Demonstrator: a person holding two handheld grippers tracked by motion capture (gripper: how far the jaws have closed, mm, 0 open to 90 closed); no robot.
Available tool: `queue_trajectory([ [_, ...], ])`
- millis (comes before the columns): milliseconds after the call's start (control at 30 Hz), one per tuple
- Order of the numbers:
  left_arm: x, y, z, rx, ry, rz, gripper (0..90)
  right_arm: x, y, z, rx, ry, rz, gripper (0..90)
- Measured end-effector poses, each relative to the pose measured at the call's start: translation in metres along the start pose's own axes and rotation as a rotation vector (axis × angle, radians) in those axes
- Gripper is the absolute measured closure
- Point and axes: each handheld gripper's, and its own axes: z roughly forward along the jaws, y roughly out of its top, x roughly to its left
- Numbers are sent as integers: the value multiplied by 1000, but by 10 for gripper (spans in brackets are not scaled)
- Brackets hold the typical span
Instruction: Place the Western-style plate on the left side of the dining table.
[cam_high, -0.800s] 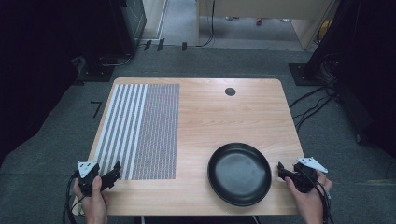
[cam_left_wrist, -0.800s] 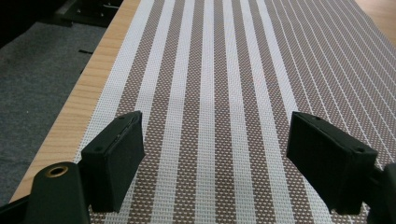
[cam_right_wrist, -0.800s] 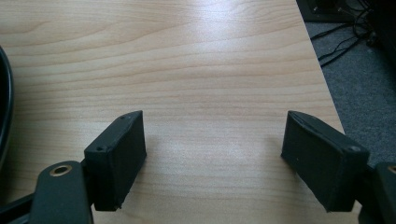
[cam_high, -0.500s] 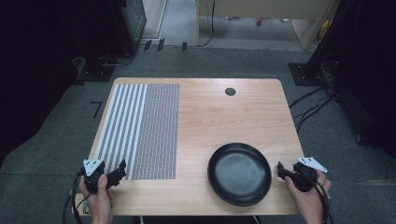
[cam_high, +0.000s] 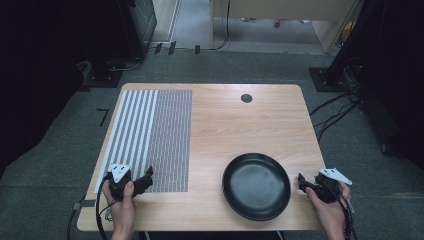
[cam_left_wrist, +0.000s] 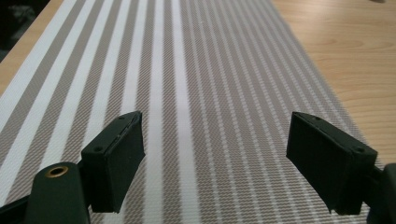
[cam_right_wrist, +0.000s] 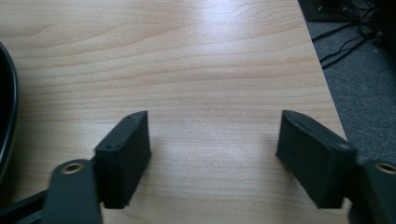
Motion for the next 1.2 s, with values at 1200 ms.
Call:
queue_trajectory([
  [1200,-98,31,26,-8,-210,54,186,32,36,-20,-90,-47,62,476],
])
